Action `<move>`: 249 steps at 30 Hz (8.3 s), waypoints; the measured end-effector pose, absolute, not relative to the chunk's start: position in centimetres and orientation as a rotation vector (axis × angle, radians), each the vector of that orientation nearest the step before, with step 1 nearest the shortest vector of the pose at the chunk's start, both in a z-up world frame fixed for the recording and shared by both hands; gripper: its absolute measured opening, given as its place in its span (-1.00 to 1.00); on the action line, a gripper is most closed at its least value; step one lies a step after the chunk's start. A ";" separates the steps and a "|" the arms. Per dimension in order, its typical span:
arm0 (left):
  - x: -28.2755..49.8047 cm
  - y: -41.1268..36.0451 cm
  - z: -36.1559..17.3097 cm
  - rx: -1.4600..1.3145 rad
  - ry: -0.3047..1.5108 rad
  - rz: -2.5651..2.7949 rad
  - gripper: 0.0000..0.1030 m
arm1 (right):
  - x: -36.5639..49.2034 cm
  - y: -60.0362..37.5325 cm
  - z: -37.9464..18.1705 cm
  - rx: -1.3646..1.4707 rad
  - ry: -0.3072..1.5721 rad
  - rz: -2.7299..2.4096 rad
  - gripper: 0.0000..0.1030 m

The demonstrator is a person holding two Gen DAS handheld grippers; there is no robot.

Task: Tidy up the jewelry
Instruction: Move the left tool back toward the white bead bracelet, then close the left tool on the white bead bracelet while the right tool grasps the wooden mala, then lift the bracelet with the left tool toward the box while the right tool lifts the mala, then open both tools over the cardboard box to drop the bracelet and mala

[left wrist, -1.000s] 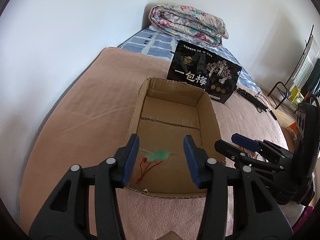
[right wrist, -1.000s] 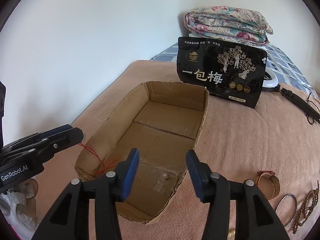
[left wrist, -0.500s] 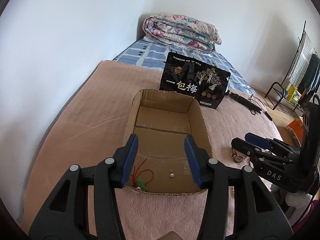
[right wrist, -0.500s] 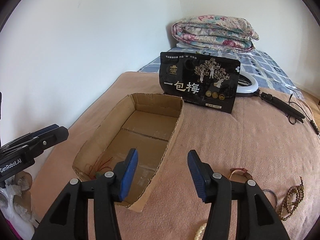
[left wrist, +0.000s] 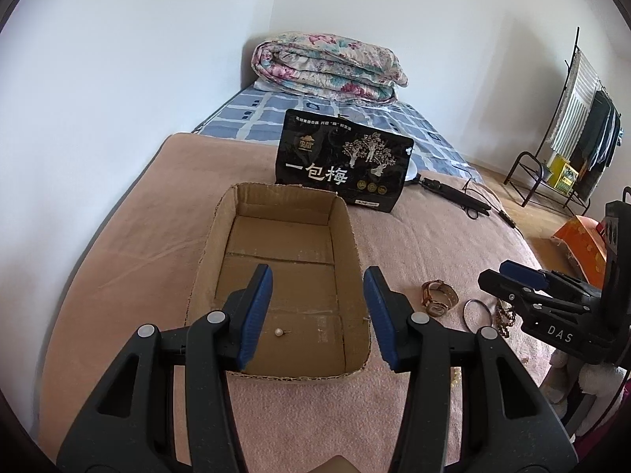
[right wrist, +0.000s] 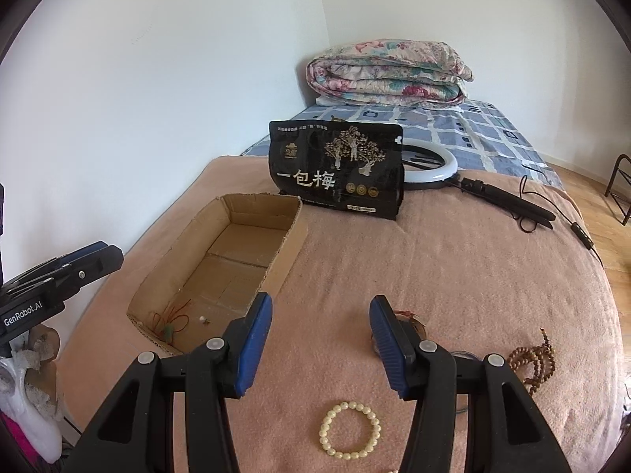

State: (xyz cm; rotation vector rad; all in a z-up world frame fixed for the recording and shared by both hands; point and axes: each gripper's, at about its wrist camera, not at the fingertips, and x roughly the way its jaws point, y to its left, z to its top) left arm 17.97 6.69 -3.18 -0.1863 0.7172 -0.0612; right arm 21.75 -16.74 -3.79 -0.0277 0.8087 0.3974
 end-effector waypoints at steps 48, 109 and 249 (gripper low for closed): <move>18.8 -8.7 -10.3 -0.005 0.892 -0.297 0.08 | 21.9 -35.7 -6.7 0.083 0.892 0.065 0.56; 21.3 -11.2 -18.5 0.089 1.050 -0.274 -0.01 | 28.9 -36.9 -16.5 0.159 1.130 -0.068 0.44; 23.0 10.3 -6.6 -0.250 0.766 -0.093 -0.90 | 36.0 -4.3 -0.9 0.060 0.826 0.589 -0.92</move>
